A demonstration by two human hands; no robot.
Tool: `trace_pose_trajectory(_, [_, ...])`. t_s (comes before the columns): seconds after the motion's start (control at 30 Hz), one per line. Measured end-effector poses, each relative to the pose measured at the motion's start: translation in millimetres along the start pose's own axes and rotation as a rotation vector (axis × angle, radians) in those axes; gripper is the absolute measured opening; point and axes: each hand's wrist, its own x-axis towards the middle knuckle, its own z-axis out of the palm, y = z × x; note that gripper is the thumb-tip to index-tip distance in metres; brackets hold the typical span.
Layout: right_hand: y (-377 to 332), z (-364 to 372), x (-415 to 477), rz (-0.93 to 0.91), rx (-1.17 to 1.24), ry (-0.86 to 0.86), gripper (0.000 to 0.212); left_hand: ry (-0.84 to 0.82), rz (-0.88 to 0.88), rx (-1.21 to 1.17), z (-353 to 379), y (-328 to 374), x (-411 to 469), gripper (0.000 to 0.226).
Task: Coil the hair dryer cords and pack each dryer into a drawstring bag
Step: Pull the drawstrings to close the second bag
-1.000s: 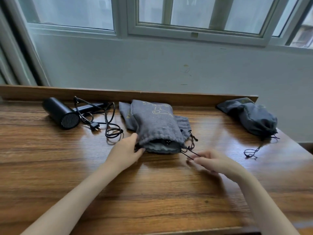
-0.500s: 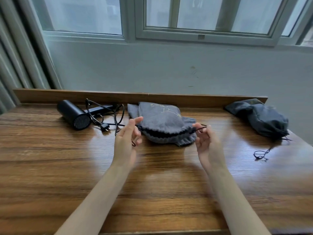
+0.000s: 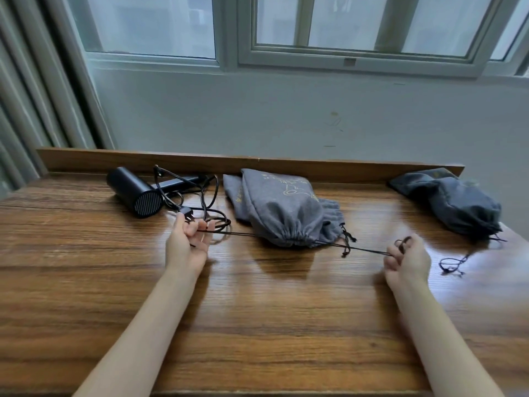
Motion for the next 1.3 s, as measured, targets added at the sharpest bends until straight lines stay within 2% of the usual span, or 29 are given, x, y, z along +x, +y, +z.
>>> trace_pose_trajectory(0.07, [5.9, 3.6, -0.3, -0.181, -0.365, -0.088, 0.030, -0.141, -0.004, 0.198, 2.7, -4.3, -6.8, 0.043])
trace_pose_trajectory(0.13, [10.5, 8.4, -5.3, -0.370, -0.787, -0.241, 0.027, -0.286, 0.089, 0.685, 9.1, -11.3, -16.3, 0.035])
trace_pose_trajectory(0.2, [14.8, 14.4, -16.2, -0.509, -1.151, -0.367, 0.006, -0.390, 0.247, 1.213, 16.9, -22.6, -26.4, 0.018])
trace_pose_trajectory(0.23, [18.6, 17.6, -22.1, -0.571, -1.275, -0.416, 0.006, -0.436, 0.302, 1.418, 20.2, -29.7, -30.6, 0.014])
trace_pose_trajectory(0.27, [23.1, 20.9, -27.3, -0.637, -1.363, -0.453, 0.011, -0.490, 0.338, 1.586, 21.9, -37.2, -34.2, 0.019])
trace_pose_trajectory(0.33, [31.0, 27.2, -39.0, -0.716, -1.413, -0.490, 0.012, -0.577, 0.349, 1.755, 23.5, -51.2, -38.6, 0.026])
trace_pose_trajectory(0.43, [40.5, 30.2, -48.4, -0.865, -1.486, -0.458, 0.017, -0.572, 0.299, 1.631, 25.2, -62.2, -41.6, 0.014])
trace_pose_trajectory(0.5, [45.6, 31.3, -50.9, -0.896, -1.473, -0.436, 0.021, -0.527, 0.373, 1.604, 26.0, -66.3, -42.0, 0.019])
trace_pose_trajectory(0.57, [49.4, 37.9, -55.1, -0.652, -1.308, -0.473, 0.019, -0.501, 0.487, 1.647, 26.9, -68.3, -42.1, 0.024])
trace_pose_trajectory(0.63, [52.8, 46.3, -57.3, -0.434, -1.172, -0.501, 0.015, -0.493, 0.436, 1.627, 29.6, -69.3, -41.1, 0.026])
trace_pose_trajectory(0.73, [57.7, 50.7, -54.0, -0.419, -1.215, -0.489, 0.009, -0.456, 0.269, 1.541, 34.8, -71.6, -38.1, 0.031])
trace_pose_trajectory(0.8, [58.5, 51.8, -52.8, -0.413, -1.231, -0.479, 0.004, -0.410, 0.151, 1.401, 36.4, -72.3, -38.2, 0.035])
trace_pose_trajectory(0.83, [58.0, 52.7, -52.7, -0.352, -1.166, -0.493, 0.005, -0.382, 0.119, 1.368, 36.6, -72.8, -38.2, 0.038])
trace_pose_trajectory(0.9, [57.4, 55.1, -53.7, -0.130, -0.861, -0.539, 0.016, -0.333, 0.132, 1.337, 37.0, -72.6, -39.3, 0.046])
trace_pose_trajectory(0.97, [54.2, 54.9, -53.2, 0.019, -0.598, -0.506, 0.015, -0.293, 0.144, 1.239, 36.7, -72.6, -39.4, 0.055])
trace_pose_trajectory(1.07, [45.8, 52.1, -49.5, 0.137, -0.487, -0.476, 0.019, -0.282, 0.178, 1.239, 36.3, -71.7, -39.7, 0.053])
trace_pose_trajectory(1.17, [43.8, 54.3, -52.2, 0.236, -0.572, -0.464, 0.029, -0.328, 0.128, 1.245, 35.4, -74.0, -42.9, 0.040])
trace_pose_trajectory(1.23, [47.8, 54.2, -56.3, 0.161, -0.798, -0.515, 0.029, -0.336, -0.005, 1.155, 36.1, -73.7, -44.0, 0.033])
trace_pose_trajectory(1.3, [50.5, 50.9, -57.6, 0.081, -0.905, -0.605, 0.034, -0.322, -0.146, 1.024, 37.1, -70.5, -44.1, 0.030])
